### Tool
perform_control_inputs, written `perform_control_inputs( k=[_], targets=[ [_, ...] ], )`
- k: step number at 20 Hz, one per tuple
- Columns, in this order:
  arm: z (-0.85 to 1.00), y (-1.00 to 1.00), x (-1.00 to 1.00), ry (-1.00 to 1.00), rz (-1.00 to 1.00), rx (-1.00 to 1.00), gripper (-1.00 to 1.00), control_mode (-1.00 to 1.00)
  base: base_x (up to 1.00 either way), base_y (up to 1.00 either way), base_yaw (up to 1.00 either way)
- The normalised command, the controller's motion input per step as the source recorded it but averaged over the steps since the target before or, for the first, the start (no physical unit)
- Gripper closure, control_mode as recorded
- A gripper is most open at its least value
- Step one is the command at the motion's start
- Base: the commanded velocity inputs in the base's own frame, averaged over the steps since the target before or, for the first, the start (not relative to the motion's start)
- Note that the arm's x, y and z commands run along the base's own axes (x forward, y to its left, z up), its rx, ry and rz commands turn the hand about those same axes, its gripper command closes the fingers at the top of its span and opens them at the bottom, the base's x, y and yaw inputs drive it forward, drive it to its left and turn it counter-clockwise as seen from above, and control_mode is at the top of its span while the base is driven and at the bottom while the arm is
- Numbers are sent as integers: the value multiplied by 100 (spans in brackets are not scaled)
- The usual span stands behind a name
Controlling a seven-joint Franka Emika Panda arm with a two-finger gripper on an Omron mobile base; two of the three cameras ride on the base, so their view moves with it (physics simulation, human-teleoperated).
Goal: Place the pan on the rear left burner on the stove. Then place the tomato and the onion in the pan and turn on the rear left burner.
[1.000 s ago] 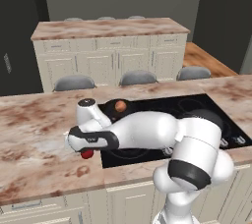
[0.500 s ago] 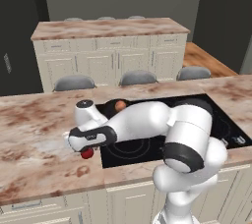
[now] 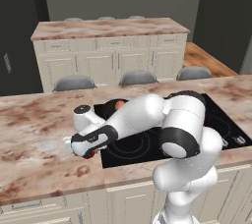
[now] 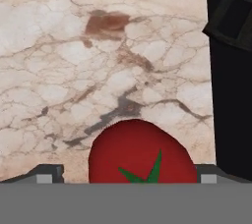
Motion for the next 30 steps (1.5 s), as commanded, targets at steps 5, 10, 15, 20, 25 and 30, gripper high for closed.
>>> perform_control_inputs(
  k=[5, 10, 15, 20, 25, 30],
  targets=[
    [-9, 0, 1, 0, 0, -3, 100, -100, 0, 0, 0],
    [10, 0, -1, 0, 0, 0, 100, -100, 0, 0, 0],
    [69, -1, -3, -1, 0, 0, 100, -100, 0, 0, 0],
    [97, -13, 0, 0, 0, 2, 100, -100, 0, 0, 0],
    [85, -40, 0, 0, 0, 2, 100, -100, 0, 0, 0],
    [46, -79, 12, 0, 0, 0, 100, -100, 0, 0, 0]
  ],
)
